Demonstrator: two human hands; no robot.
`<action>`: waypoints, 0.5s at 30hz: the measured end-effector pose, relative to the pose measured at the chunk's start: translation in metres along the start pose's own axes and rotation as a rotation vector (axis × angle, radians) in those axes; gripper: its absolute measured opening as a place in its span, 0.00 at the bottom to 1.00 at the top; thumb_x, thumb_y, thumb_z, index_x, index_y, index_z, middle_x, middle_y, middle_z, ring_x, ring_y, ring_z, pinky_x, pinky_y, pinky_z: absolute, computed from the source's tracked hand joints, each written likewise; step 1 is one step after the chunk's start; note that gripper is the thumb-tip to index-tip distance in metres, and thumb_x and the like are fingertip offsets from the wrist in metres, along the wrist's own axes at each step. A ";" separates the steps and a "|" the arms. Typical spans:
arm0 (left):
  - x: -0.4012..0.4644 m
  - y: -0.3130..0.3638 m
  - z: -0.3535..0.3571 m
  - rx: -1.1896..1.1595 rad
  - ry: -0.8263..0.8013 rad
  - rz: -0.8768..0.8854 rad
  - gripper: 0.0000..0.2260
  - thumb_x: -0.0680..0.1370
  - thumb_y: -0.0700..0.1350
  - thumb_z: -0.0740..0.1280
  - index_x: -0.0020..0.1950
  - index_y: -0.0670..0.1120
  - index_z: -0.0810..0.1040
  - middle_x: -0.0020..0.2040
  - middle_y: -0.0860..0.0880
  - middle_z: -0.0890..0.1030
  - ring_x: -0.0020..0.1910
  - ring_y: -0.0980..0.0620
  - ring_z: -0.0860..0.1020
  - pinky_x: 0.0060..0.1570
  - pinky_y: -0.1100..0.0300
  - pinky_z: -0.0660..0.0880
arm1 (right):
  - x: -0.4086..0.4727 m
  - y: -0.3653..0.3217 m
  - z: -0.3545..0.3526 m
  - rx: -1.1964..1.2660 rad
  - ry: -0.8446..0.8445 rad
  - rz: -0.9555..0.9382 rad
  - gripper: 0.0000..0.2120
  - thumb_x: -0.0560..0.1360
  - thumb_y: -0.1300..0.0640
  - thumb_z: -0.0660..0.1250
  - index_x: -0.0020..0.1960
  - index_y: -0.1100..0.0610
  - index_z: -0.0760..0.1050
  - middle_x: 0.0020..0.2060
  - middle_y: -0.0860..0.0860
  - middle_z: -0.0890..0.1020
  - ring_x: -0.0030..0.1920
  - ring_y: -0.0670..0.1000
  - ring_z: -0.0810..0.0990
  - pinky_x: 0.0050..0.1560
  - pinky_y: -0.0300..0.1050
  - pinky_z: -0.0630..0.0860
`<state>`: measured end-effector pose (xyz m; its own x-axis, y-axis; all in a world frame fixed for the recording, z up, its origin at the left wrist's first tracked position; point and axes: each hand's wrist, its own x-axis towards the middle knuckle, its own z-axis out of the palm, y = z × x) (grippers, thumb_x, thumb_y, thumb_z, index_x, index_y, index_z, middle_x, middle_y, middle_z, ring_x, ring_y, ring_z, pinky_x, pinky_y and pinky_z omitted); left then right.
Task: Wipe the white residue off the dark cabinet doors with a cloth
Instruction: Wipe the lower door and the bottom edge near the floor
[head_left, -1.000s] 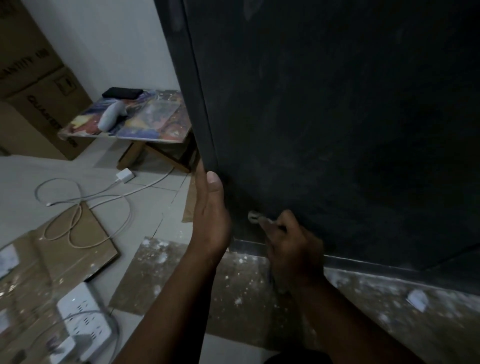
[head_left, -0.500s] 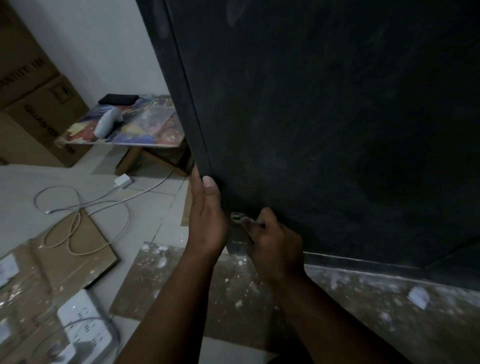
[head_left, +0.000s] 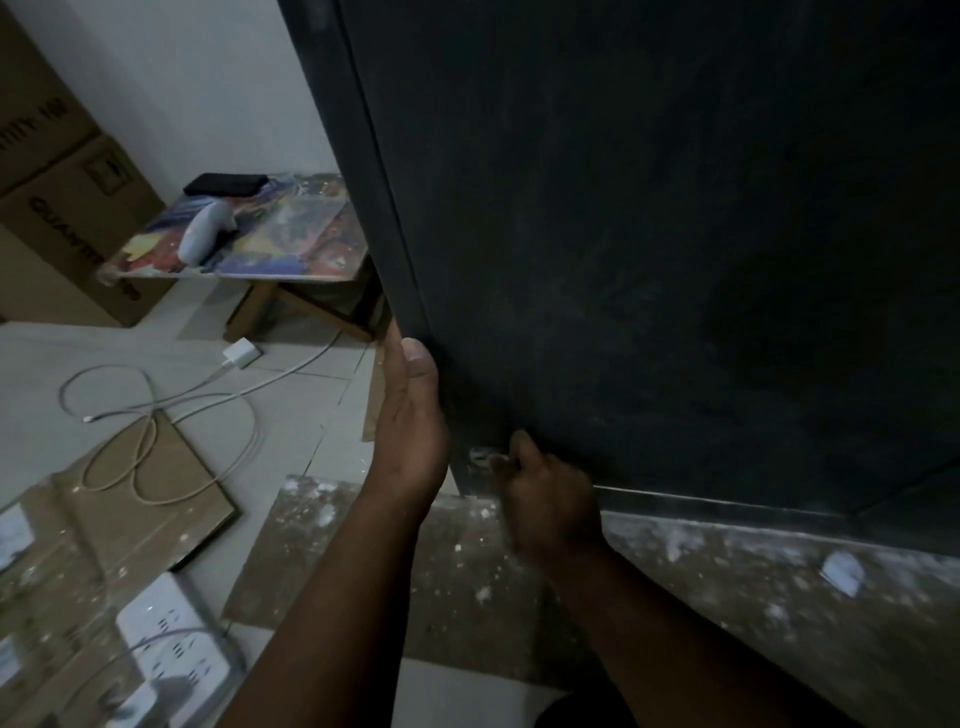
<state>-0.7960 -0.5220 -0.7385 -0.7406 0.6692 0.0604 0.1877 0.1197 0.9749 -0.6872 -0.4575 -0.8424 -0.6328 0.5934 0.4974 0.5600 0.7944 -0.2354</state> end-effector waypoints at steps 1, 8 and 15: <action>0.000 -0.002 -0.001 0.005 -0.017 -0.020 0.12 0.81 0.72 0.44 0.62 0.87 0.55 0.64 0.77 0.64 0.74 0.60 0.64 0.66 0.62 0.64 | -0.006 0.007 0.004 -0.041 -0.009 -0.014 0.19 0.54 0.55 0.89 0.39 0.56 0.83 0.35 0.53 0.85 0.22 0.53 0.78 0.21 0.43 0.74; 0.005 -0.023 0.001 -0.002 -0.068 -0.127 0.30 0.81 0.71 0.43 0.82 0.65 0.56 0.81 0.57 0.64 0.74 0.59 0.64 0.65 0.62 0.62 | 0.009 0.000 0.006 0.225 0.154 0.127 0.13 0.78 0.49 0.73 0.40 0.54 0.76 0.26 0.50 0.78 0.26 0.53 0.79 0.27 0.39 0.68; 0.009 -0.033 -0.001 -0.025 -0.108 -0.225 0.36 0.78 0.75 0.43 0.83 0.62 0.54 0.83 0.54 0.61 0.80 0.52 0.63 0.69 0.59 0.61 | -0.007 0.001 0.028 -0.212 -0.193 -0.202 0.14 0.57 0.51 0.86 0.39 0.51 0.86 0.48 0.53 0.87 0.26 0.52 0.79 0.26 0.42 0.73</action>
<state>-0.8091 -0.5204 -0.7704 -0.6882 0.7027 -0.1804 0.0089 0.2568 0.9664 -0.6967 -0.4569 -0.8693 -0.8205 0.4564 0.3442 0.4987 0.8658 0.0409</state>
